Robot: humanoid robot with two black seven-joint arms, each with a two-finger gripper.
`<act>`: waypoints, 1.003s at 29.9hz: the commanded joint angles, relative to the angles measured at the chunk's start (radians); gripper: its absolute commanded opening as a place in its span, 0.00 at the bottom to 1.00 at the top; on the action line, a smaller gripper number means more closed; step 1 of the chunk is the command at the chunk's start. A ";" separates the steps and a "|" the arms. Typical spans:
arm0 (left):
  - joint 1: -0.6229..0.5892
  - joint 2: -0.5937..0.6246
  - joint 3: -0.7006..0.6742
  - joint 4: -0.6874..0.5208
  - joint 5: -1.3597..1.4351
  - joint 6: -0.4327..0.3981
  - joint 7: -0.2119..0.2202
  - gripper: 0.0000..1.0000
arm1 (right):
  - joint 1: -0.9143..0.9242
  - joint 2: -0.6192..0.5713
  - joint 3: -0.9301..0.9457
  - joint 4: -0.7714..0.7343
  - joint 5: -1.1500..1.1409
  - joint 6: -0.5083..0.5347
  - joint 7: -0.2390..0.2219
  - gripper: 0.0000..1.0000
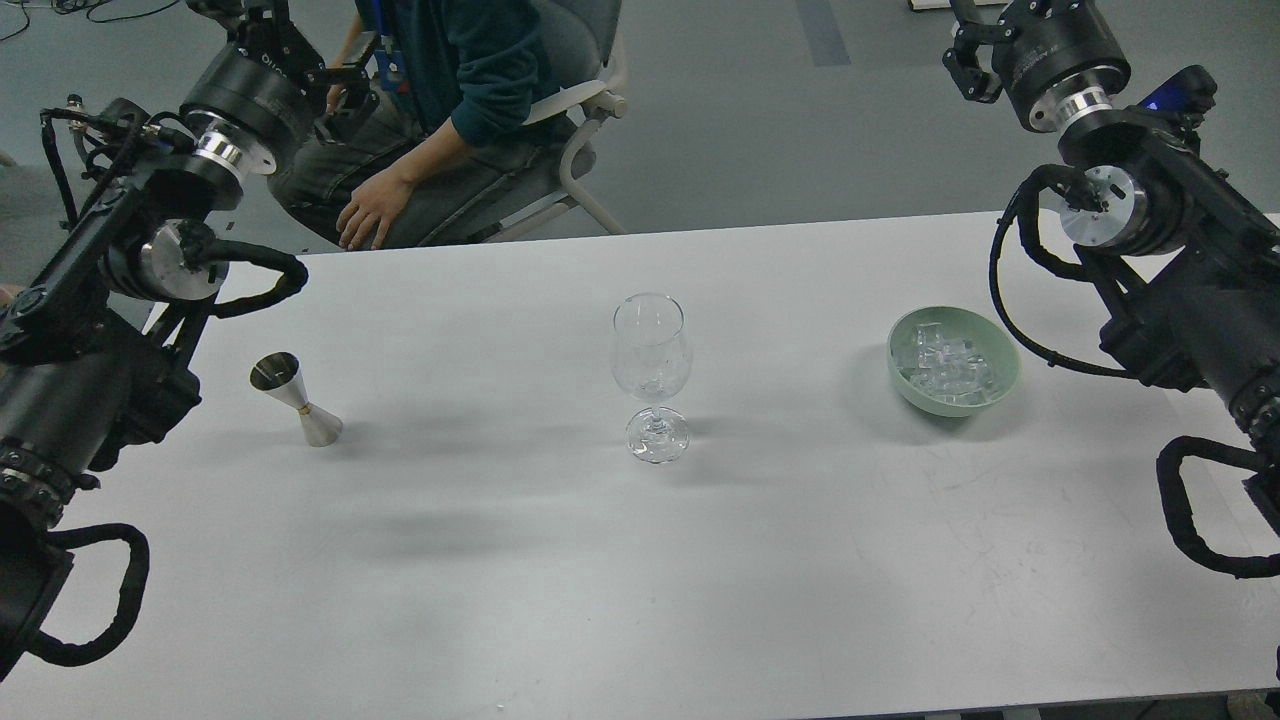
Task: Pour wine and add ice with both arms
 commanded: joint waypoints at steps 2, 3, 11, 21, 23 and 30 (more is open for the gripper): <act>0.005 0.021 -0.007 0.001 -0.005 0.002 0.060 0.99 | 0.002 -0.004 0.004 -0.002 0.001 -0.003 0.000 1.00; 0.005 0.027 -0.008 0.001 -0.005 0.002 0.071 0.99 | 0.000 -0.004 0.005 -0.005 0.001 -0.003 0.000 1.00; 0.001 0.043 -0.004 -0.001 -0.003 0.019 0.080 0.98 | 0.000 -0.006 0.001 -0.007 -0.004 0.002 0.000 1.00; 0.001 0.057 -0.004 -0.014 -0.003 0.009 0.013 0.99 | 0.000 -0.007 -0.001 -0.004 -0.002 0.003 0.000 1.00; 0.001 0.055 -0.004 -0.019 -0.003 0.009 -0.071 0.99 | 0.002 -0.003 -0.001 -0.001 -0.004 0.003 0.000 1.00; 0.001 0.049 0.000 -0.039 -0.005 0.012 -0.043 0.99 | 0.002 0.000 -0.001 -0.001 -0.004 0.002 0.000 1.00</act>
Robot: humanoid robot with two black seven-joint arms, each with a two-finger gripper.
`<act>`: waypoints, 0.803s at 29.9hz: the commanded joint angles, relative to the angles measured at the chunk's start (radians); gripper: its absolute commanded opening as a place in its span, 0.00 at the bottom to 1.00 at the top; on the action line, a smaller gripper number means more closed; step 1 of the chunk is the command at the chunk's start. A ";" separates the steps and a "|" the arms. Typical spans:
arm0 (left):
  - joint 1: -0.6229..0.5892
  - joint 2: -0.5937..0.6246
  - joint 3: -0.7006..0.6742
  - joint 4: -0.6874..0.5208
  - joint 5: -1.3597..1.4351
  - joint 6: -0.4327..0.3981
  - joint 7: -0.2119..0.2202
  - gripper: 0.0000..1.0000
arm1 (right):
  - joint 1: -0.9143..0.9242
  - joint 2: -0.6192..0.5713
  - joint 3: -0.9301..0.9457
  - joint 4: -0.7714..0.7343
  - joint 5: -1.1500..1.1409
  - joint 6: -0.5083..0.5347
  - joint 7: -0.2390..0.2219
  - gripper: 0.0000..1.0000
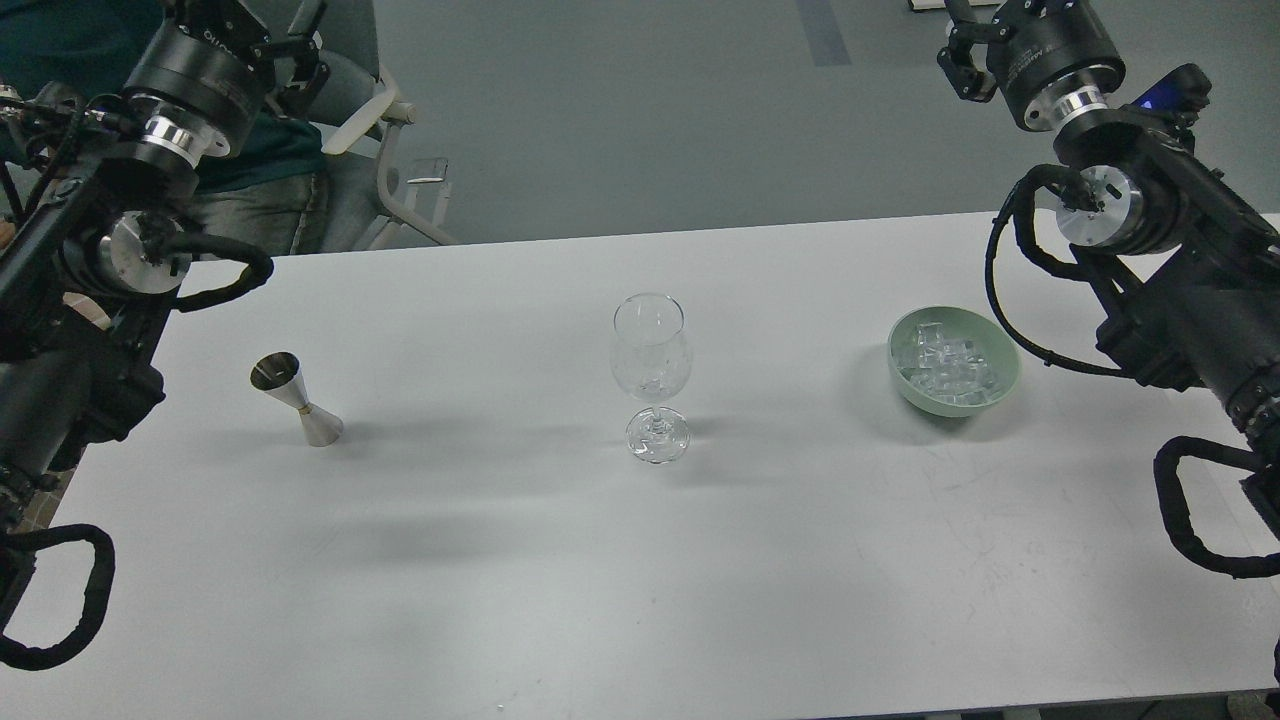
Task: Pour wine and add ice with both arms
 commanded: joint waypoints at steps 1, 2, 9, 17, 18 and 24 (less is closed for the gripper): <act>0.000 -0.002 0.001 -0.003 0.001 0.001 0.039 0.98 | 0.001 -0.001 0.000 0.000 0.000 -0.002 0.000 1.00; 0.002 -0.002 0.001 -0.005 -0.001 0.002 0.039 0.99 | 0.001 -0.001 0.000 0.000 0.000 -0.002 0.000 1.00; 0.002 -0.001 0.001 -0.006 0.001 0.002 0.038 0.98 | 0.001 0.000 -0.001 0.000 0.000 -0.006 0.000 1.00; 0.003 0.010 0.002 -0.046 -0.001 0.012 0.036 0.98 | 0.002 0.002 -0.005 0.001 -0.002 -0.006 0.000 1.00; 0.005 0.022 0.002 -0.058 -0.001 0.012 0.036 0.98 | 0.002 0.003 -0.005 0.001 -0.002 -0.006 0.000 1.00; 0.051 0.077 -0.019 -0.164 -0.027 0.031 0.045 0.98 | 0.001 0.003 -0.005 0.003 -0.002 -0.006 0.000 1.00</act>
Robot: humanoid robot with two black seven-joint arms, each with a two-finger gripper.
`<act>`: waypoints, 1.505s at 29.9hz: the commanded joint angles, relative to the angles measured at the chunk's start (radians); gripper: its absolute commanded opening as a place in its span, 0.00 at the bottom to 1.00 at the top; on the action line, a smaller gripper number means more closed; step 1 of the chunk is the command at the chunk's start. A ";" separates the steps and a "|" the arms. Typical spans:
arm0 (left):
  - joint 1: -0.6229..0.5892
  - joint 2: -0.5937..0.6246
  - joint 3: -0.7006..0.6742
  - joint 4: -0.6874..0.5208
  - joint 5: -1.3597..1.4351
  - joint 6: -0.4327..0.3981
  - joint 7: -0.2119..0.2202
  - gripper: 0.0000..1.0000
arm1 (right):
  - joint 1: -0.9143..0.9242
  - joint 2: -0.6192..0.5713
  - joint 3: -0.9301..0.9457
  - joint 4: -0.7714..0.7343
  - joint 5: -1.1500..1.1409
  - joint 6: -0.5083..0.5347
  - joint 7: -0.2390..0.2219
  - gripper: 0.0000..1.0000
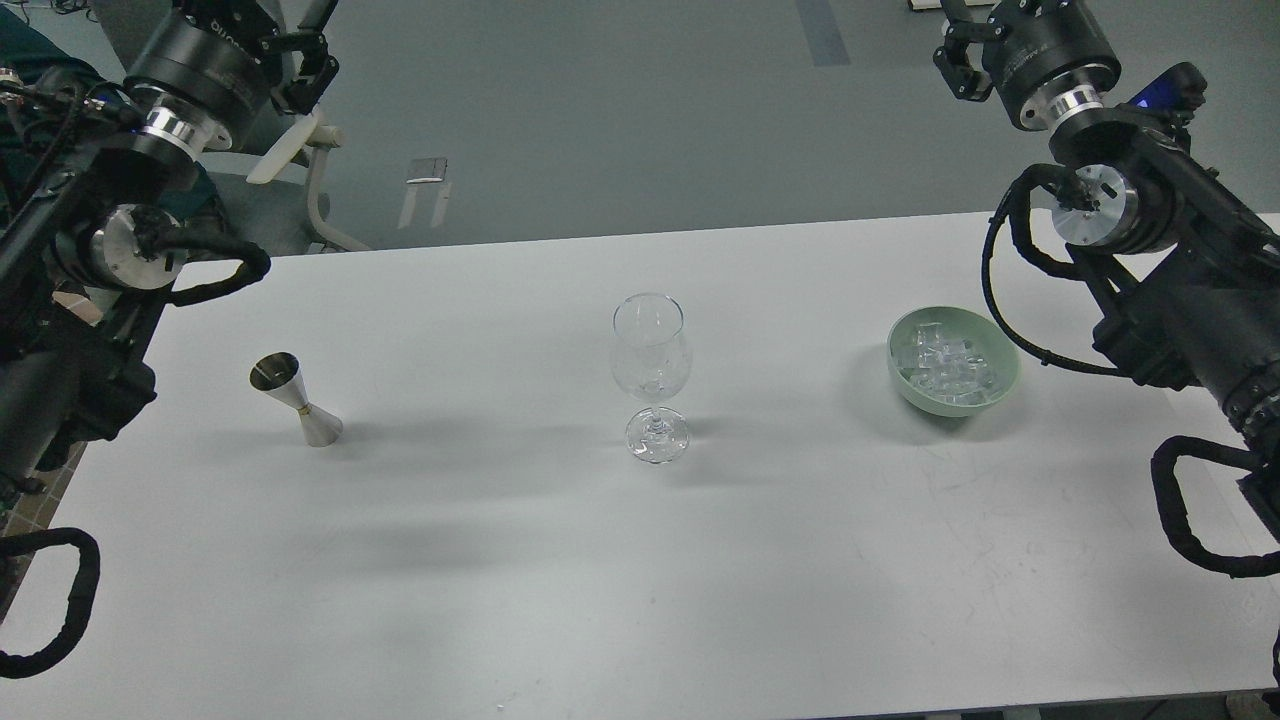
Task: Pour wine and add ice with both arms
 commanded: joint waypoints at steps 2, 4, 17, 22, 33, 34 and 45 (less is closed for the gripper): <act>0.052 0.066 -0.017 -0.118 -0.097 0.060 0.022 0.98 | -0.002 -0.002 0.000 0.002 0.000 0.000 0.000 1.00; 0.084 0.118 -0.017 -0.180 -0.188 0.099 0.058 0.98 | -0.003 -0.002 0.000 0.002 0.000 0.000 0.000 1.00; 0.624 0.359 -0.340 -0.661 -0.507 0.223 0.167 0.98 | -0.005 0.018 -0.002 0.000 -0.002 -0.001 0.000 1.00; 0.973 0.299 -0.563 -0.816 -0.535 0.256 0.213 0.97 | -0.008 0.024 -0.002 -0.001 -0.003 -0.001 0.000 1.00; 1.261 -0.105 -0.756 -0.886 -0.540 0.251 0.344 0.97 | -0.005 0.041 -0.049 -0.004 -0.005 -0.015 0.000 1.00; 1.261 -0.142 -0.752 -0.884 -0.538 0.260 0.365 0.97 | -0.005 0.041 -0.051 -0.004 -0.005 -0.015 0.000 1.00; 1.209 -0.291 -0.732 -0.786 -0.497 0.311 0.393 0.98 | -0.012 0.041 -0.051 -0.004 -0.005 -0.017 0.000 1.00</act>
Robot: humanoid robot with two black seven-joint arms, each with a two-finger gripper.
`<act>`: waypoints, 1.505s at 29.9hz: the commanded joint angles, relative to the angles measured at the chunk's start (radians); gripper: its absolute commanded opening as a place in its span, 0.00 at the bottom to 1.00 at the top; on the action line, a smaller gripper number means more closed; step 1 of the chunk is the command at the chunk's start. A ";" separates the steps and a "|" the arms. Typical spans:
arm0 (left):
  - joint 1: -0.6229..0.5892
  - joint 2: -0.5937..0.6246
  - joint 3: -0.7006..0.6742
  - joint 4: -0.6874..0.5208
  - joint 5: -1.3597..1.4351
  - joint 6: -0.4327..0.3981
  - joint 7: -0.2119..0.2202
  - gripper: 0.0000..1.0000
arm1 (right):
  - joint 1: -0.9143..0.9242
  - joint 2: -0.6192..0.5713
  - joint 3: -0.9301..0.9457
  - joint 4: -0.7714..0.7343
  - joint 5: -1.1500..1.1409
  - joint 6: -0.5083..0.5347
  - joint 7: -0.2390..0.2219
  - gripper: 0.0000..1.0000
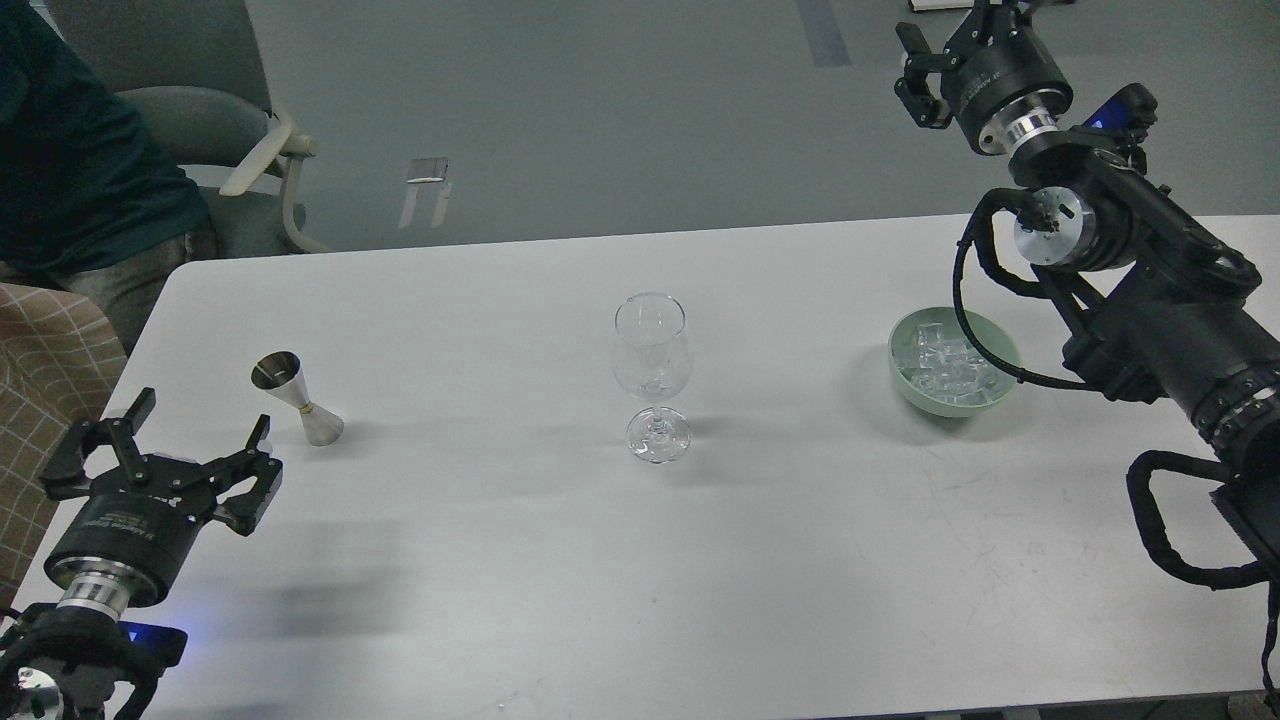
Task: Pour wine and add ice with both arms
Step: 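Lower the left gripper toward the silver jigger, then close the left gripper around the silver jigger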
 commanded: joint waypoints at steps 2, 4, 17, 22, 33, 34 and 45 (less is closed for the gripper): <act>-0.032 -0.056 0.002 0.067 0.037 0.010 -0.001 0.98 | 0.000 0.000 0.000 -0.001 0.000 -0.001 0.000 1.00; -0.047 -0.074 0.002 0.106 0.042 0.010 -0.001 0.98 | 0.000 0.000 0.000 -0.002 0.000 -0.001 0.000 1.00; -0.231 -0.195 0.005 0.320 0.109 0.047 0.002 0.98 | -0.003 0.011 -0.001 -0.008 -0.001 -0.010 0.000 1.00; -0.305 -0.211 0.004 0.382 0.121 0.047 0.002 0.98 | -0.001 0.011 0.000 -0.010 -0.002 -0.011 0.000 1.00; -0.406 -0.211 -0.008 0.533 0.123 0.036 -0.002 0.98 | -0.006 0.018 -0.001 -0.011 -0.002 -0.024 0.000 1.00; -0.422 -0.212 -0.010 0.553 0.121 0.033 -0.002 0.98 | -0.003 0.018 -0.001 -0.011 -0.002 -0.025 0.000 1.00; -0.485 -0.203 -0.001 0.632 0.121 0.030 -0.005 0.98 | -0.001 0.020 -0.001 -0.013 -0.003 -0.027 0.000 1.00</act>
